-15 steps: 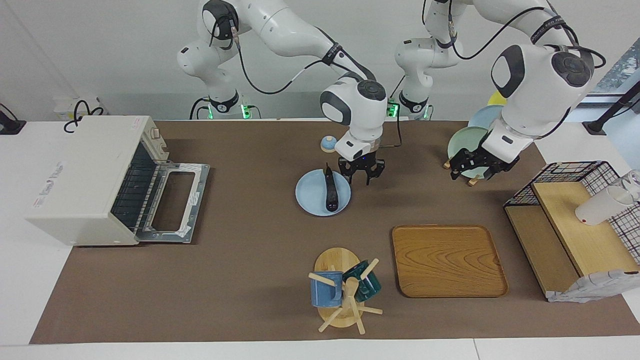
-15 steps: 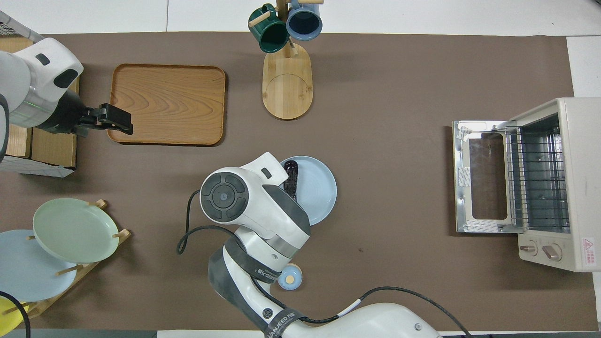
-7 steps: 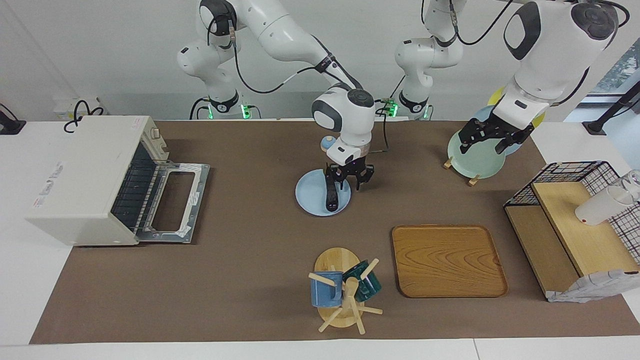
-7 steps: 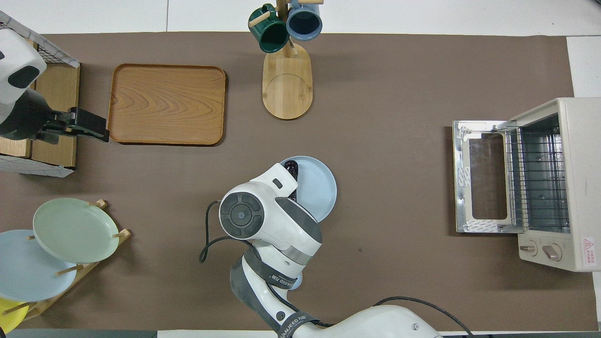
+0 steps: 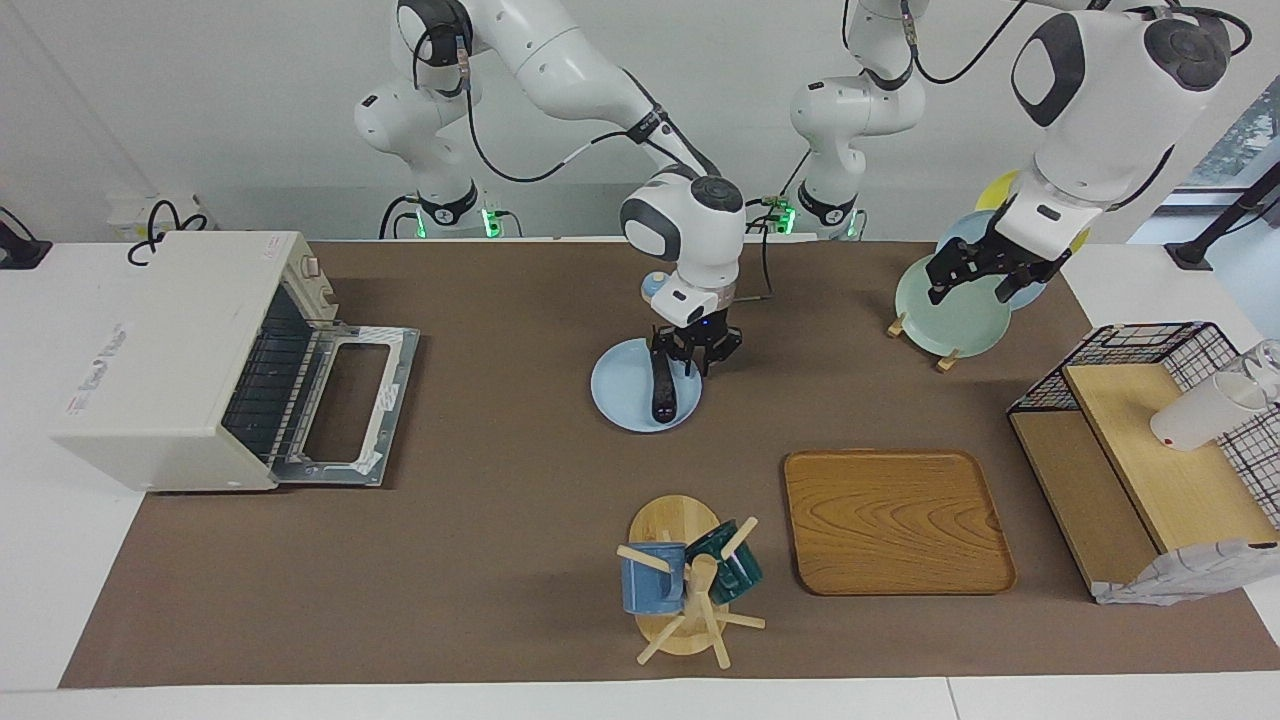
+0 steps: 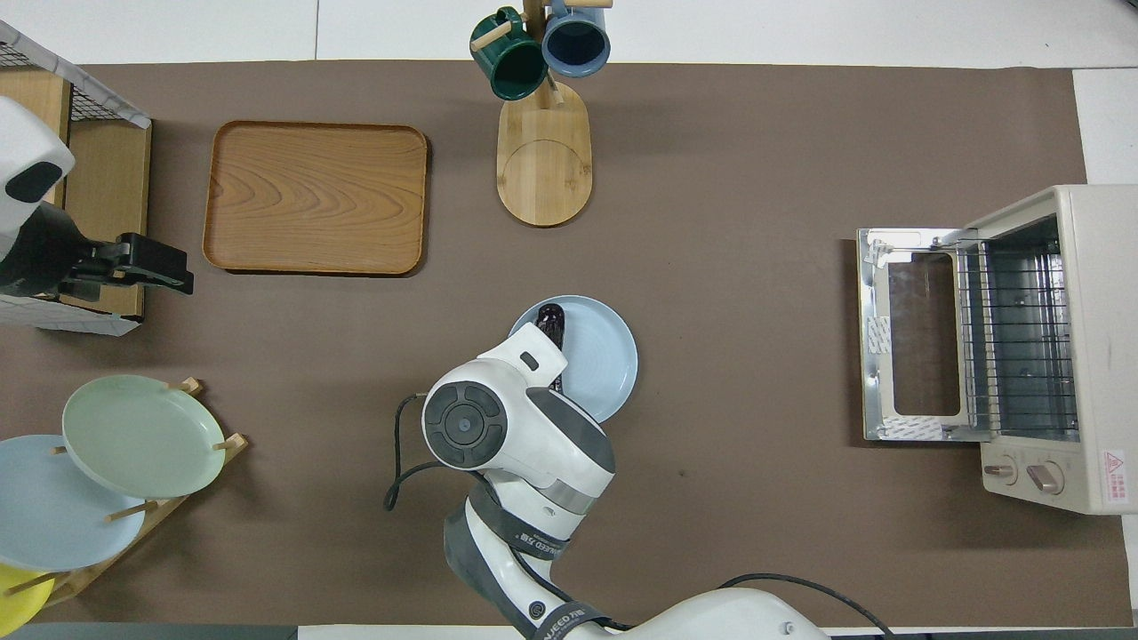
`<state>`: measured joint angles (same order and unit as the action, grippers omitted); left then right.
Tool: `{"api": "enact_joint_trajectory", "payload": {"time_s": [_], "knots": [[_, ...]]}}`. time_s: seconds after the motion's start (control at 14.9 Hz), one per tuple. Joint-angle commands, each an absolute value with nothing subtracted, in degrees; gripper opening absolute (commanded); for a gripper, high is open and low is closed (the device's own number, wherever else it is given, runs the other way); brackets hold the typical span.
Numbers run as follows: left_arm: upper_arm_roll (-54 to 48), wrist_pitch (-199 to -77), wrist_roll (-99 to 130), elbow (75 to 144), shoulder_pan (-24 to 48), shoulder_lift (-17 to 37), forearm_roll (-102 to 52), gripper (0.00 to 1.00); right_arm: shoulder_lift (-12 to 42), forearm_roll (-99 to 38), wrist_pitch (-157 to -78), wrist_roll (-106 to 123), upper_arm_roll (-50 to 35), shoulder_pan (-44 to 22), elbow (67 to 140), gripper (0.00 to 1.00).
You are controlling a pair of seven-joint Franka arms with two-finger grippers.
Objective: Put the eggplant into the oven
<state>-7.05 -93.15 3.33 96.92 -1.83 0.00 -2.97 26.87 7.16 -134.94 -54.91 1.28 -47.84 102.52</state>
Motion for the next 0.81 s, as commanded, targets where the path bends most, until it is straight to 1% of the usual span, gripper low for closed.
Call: {"api": "enact_joint_trajectory", "payload": {"time_s": [0.0,0.07,0.13,0.2,0.34,0.4,0.54,0.6,0.74], "knots": [[-8.00,-95.54,2.90,100.29,-2.29,-2.73,-1.93,1.00,24.87,8.17,-137.55,-54.32,1.23,-47.81,106.17,0.29],[-7.91,-95.36,2.90,99.76,-2.37,-2.64,-1.85,1.00,24.87,8.17,-137.55,-54.32,1.23,-47.73,106.26,0.24],[-7.91,-94.84,2.90,98.80,-2.46,-2.38,-1.76,1.00,24.87,8.17,-137.46,-54.23,1.32,-47.72,106.26,0.16],[-7.91,-94.75,2.81,98.62,-2.63,-2.37,-1.76,1.00,24.87,8.17,-136.76,-54.23,1.32,-47.81,106.00,0.00],[-8.00,-94.14,2.81,98.53,-2.72,-2.55,-0.71,1.00,24.79,8.70,-133.18,-54.32,1.32,-48.16,104.69,0.00],[-8.00,-93.70,2.81,98.35,-2.72,-2.64,-0.53,1.00,24.87,10.62,-129.85,-54.23,1.41,-48.16,102.50,0.00],[-8.09,-93.17,2.81,98.35,-2.81,-2.72,-0.53,1.00,25.13,16.67,-118.97,-52.57,1.32,-47.82,96.71,0.00],[-8.09,-93.08,2.81,98.61,-2.90,-2.81,-0.53,1.00,25.05,17.48,-115.35,-50.12,1.32,-47.55,95.29,0.00],[-8.26,-92.99,2.72,98.61,-3.42,-2.73,-0.53,1.00,22.34,17.49,-112.77,-45.72,2.02,-46.50,95.97,0.00]]}}
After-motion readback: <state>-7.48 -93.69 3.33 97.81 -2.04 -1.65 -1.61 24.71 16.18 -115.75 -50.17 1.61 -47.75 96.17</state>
